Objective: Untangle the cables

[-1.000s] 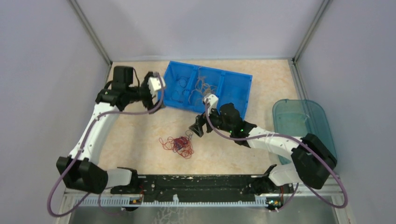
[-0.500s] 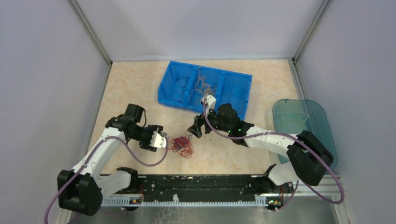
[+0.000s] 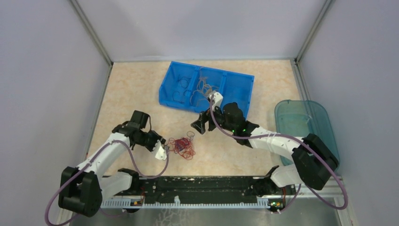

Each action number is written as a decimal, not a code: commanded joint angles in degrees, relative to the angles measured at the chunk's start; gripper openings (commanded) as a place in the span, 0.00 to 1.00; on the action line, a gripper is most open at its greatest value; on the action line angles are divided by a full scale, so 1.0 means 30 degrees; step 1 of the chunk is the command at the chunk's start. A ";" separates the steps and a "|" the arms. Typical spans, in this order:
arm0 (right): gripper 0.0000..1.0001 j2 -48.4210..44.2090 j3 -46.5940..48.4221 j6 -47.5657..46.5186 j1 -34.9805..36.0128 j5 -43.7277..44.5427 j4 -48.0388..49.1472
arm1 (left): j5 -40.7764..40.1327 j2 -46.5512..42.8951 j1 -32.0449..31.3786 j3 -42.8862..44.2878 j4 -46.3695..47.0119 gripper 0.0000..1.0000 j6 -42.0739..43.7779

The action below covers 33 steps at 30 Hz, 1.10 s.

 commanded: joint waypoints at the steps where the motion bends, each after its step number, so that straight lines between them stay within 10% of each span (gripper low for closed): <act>1: 0.77 -0.0878 -0.0220 0.0609 -0.0304 0.0077 0.1584 | 0.0427 -0.0461 -0.0248 -0.0735 0.0899 0.34 0.1622; 8: 0.77 -0.1158 -0.0291 0.1042 -0.0569 0.0028 0.1709 | -0.0262 -0.0866 -0.0443 -0.1619 0.1144 0.32 0.2265; 14: 0.77 -0.1920 -0.0589 0.1346 -0.0663 0.0391 0.1907 | -0.0504 -0.1040 -0.0443 -0.1546 0.2525 0.00 0.1832; 24: 0.85 -0.1485 -0.0526 0.1454 -0.0558 -0.4229 0.6562 | 0.4352 -0.4269 -0.0689 0.4131 -0.3347 0.00 -0.1200; 33: 0.88 -0.0617 0.1367 -0.1897 0.2502 -0.4130 0.7672 | 0.6420 -0.4495 -0.2416 0.8104 -0.4069 0.00 -1.0375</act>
